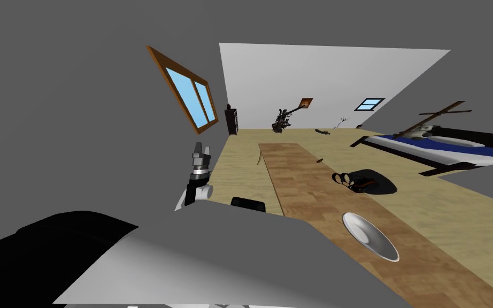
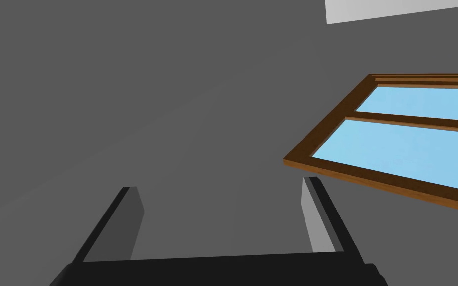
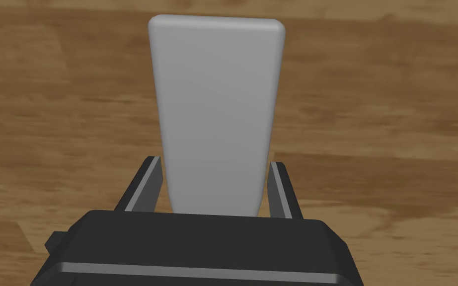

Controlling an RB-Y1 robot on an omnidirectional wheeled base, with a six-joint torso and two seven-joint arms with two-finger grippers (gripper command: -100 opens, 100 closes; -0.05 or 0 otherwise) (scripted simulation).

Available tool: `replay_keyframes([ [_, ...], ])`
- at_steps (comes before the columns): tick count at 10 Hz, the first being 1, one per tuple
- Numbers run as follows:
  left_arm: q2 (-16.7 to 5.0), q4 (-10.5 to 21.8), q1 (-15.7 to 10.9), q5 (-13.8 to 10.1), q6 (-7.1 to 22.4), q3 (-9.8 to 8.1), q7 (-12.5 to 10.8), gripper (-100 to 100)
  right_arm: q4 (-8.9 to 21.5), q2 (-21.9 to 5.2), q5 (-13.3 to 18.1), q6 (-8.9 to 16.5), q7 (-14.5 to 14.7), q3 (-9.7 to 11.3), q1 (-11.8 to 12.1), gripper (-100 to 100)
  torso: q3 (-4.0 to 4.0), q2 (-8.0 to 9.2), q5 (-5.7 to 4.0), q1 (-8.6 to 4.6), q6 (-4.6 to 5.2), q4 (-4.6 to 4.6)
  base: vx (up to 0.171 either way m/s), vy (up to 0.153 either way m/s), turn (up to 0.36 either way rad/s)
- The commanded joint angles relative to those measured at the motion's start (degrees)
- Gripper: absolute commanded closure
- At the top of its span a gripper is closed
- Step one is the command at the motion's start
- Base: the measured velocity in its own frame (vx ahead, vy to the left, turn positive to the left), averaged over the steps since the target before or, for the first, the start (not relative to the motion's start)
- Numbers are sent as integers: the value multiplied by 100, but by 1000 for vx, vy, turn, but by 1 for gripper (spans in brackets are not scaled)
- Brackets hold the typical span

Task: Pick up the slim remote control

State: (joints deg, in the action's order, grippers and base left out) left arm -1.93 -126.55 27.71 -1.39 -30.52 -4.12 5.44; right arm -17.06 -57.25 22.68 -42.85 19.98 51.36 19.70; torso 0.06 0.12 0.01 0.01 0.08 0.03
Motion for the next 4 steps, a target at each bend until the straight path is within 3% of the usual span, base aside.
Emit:
replay_keyframes([
  [1, 0, 0, 0, 0, 0, 0, 0, 0, 21, -184, -32, -164, 0, 23, 10, 100, 0, 0, 0, 0, 0, 0, 4, 39, -56],
  [3, 1, 0, 0, 0, 0, 0, 0, 0, 27, -181, -29, -160, 5, 24, 3, 100, -1, -1, 9, 24, 3, -1, 2, 45, -31],
  [4, 0, 0, 0, 0, 0, 0, 0, 0, 18, -196, -30, -171, -2, 25, 8, 0, 0, 0, 5, 16, 2, -1, 0, 5, -1],
])
